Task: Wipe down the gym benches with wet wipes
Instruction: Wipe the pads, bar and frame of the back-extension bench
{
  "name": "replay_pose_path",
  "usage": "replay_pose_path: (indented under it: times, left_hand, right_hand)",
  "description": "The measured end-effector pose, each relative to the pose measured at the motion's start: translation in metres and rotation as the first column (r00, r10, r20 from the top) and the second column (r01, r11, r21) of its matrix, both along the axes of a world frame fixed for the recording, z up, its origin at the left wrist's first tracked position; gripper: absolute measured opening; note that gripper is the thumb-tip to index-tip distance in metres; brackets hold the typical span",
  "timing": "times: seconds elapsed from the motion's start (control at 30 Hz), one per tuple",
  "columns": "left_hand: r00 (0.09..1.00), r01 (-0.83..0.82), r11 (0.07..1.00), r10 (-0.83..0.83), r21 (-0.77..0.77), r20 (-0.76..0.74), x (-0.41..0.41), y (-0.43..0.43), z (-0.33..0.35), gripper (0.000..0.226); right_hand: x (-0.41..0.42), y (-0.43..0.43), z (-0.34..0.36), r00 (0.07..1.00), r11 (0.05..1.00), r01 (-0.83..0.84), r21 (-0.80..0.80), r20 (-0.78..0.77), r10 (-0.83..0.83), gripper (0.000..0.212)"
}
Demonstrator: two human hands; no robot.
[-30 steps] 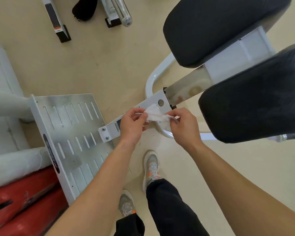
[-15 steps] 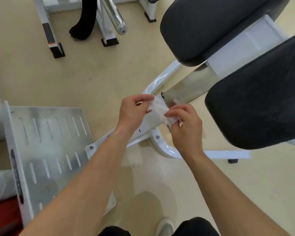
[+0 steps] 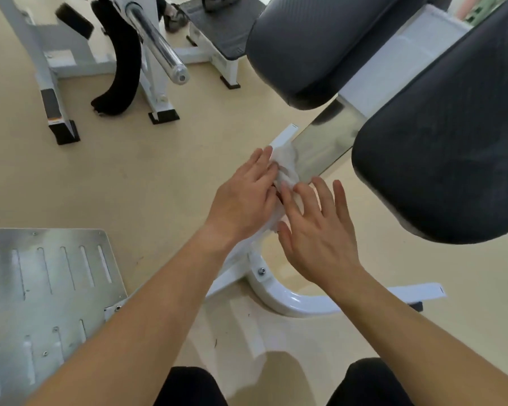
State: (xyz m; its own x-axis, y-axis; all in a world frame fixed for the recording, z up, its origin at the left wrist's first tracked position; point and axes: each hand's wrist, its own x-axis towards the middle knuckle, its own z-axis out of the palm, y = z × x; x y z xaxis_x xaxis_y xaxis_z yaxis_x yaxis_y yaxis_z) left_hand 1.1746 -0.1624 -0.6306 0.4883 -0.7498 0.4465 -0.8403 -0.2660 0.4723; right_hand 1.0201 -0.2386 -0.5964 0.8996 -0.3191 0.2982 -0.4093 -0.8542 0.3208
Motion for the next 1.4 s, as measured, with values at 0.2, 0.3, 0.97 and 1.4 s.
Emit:
replay_pose_path:
  times: [0.2,0.3,0.97,1.4]
  left_hand:
    - [0.998,0.051,0.979,-0.042,-0.199,0.049,-0.01,0.007,0.0,0.04]
    - [0.989,0.134,0.961,-0.146,-0.242,-0.033,-0.012,0.007,-0.001,0.049]
    - [0.951,0.306,0.947,-0.299,0.098,-0.076,0.022,0.006,0.019,0.058]
    - [0.934,0.325,0.946,-0.317,0.019,-0.166,0.019,-0.01,0.024,0.051]
  right_hand:
    - [0.009,0.001,0.003,0.995,1.0,0.008,-0.01,-0.103,-0.009,0.065]
    - [0.001,-0.003,0.002,0.99,1.0,0.013,-0.013,-0.141,-0.015,0.065]
    - [0.007,0.014,-0.011,0.992,0.986,0.127,0.112,-0.013,-0.126,0.072]
    - [0.017,0.008,-0.001,0.98,0.962,0.18,0.205,0.052,-0.194,0.075]
